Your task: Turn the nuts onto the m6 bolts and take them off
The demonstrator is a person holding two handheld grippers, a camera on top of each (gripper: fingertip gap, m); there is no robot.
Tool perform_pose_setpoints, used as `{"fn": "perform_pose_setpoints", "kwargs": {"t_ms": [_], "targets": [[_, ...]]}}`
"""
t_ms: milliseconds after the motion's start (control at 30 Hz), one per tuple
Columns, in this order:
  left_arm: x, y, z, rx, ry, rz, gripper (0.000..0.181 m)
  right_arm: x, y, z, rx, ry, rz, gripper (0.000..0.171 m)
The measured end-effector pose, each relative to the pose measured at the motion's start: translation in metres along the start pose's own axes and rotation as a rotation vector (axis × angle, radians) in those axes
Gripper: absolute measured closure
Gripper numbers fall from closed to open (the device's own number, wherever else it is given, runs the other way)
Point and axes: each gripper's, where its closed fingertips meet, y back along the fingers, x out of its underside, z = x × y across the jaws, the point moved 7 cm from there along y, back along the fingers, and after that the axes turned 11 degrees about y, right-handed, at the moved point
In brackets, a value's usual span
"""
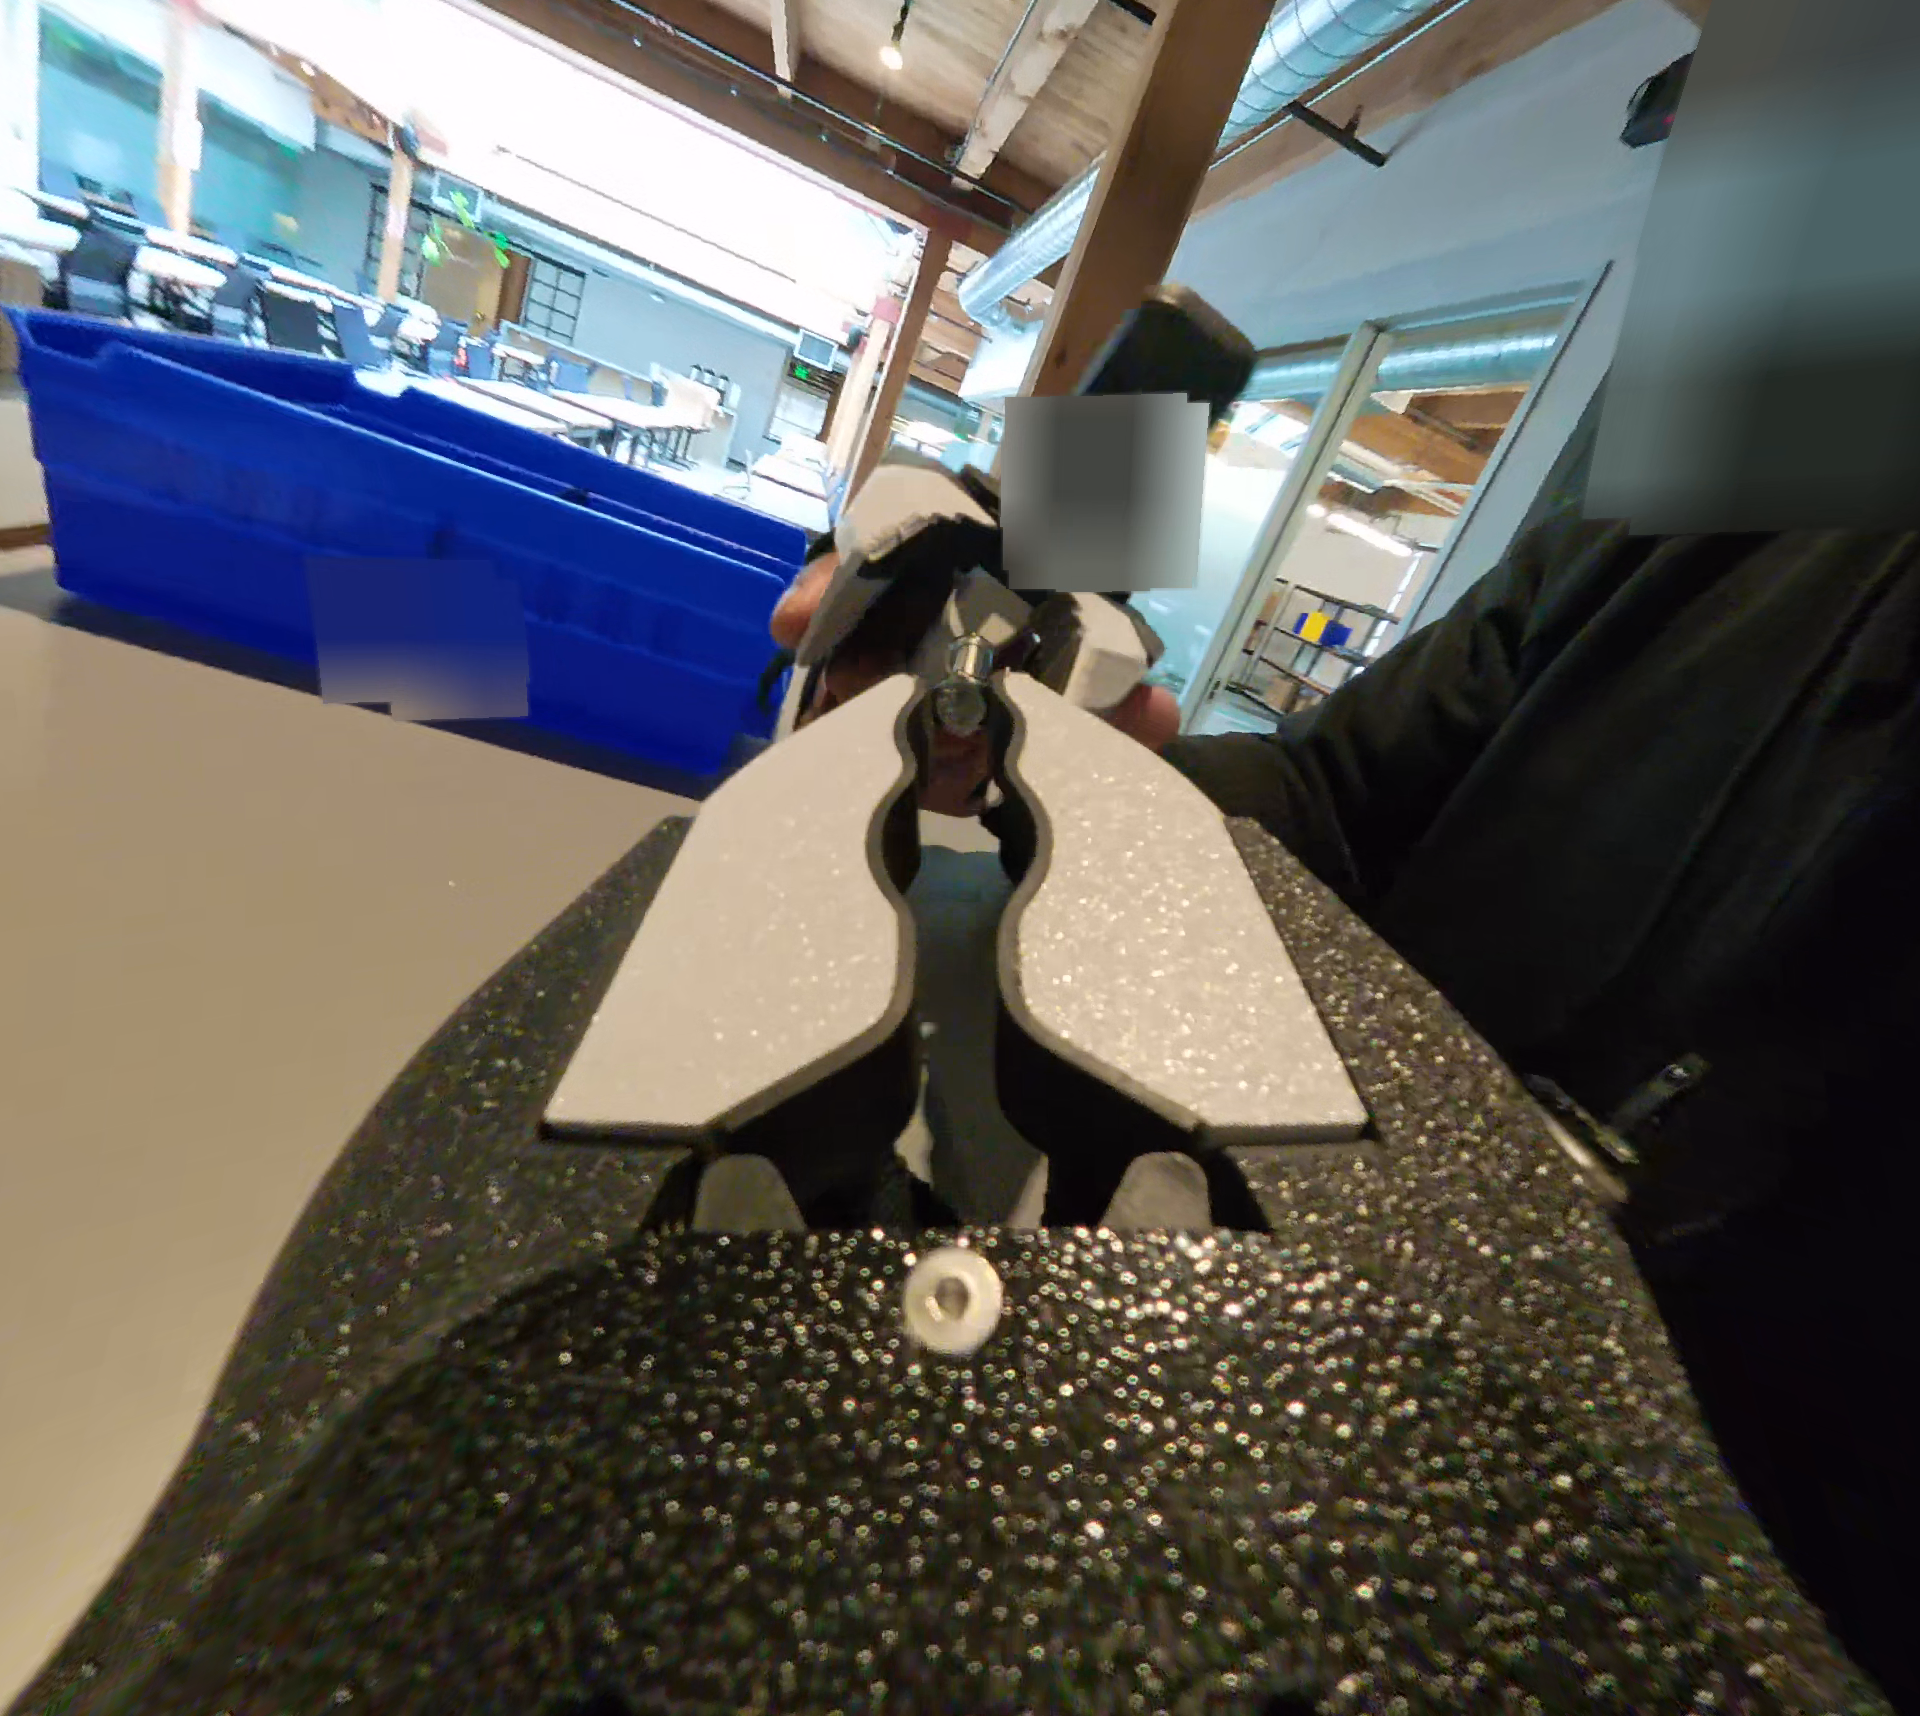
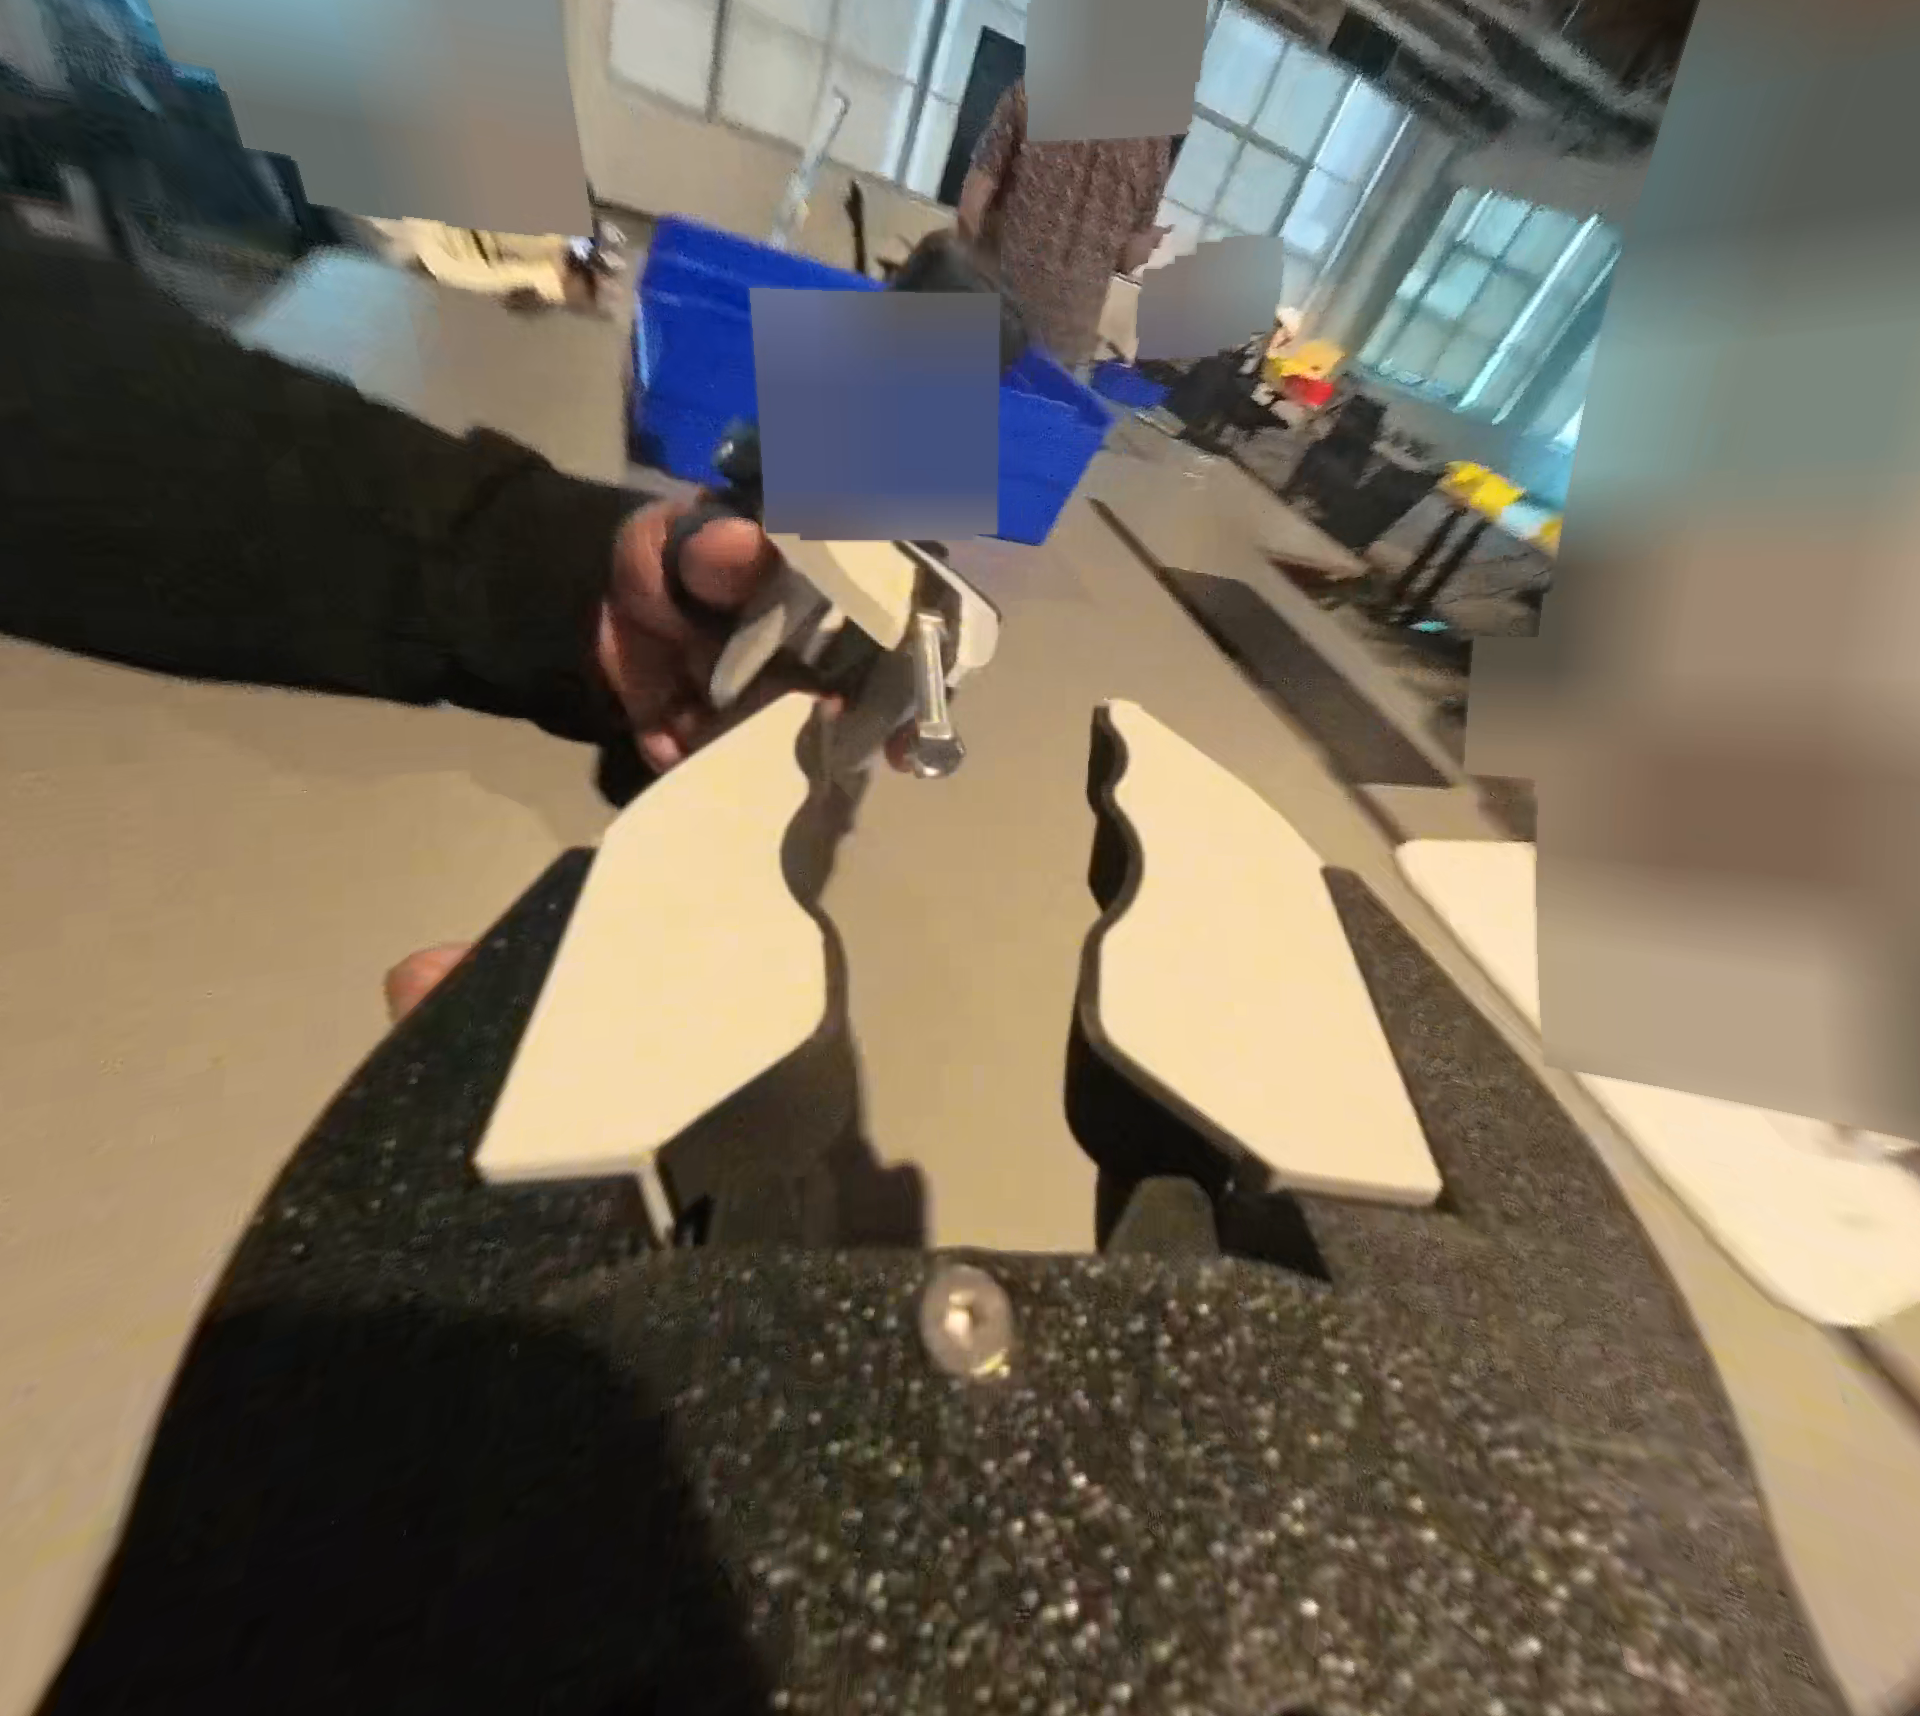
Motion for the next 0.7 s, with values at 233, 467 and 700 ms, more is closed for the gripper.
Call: {"fn": "perform_pose_setpoints", "kwargs": {"t_ms": [233,467,700], "targets": [[0.002,-0.001,-0.004,-0.033,-0.149,0.022,0.171,0.015,-0.005,-0.007,-0.184,-0.457,-0.054,0.131],[0.006,-0.003,0.001,-0.023,0.009,0.075,0.171,0.015,-0.004,0.006,-0.176,-0.117,0.056,0.161],[0.010,-0.008,0.003,0.009,0.157,0.092,0.171,0.012,0.004,0.020,0.026,0.531,0.117,0.154]]}}
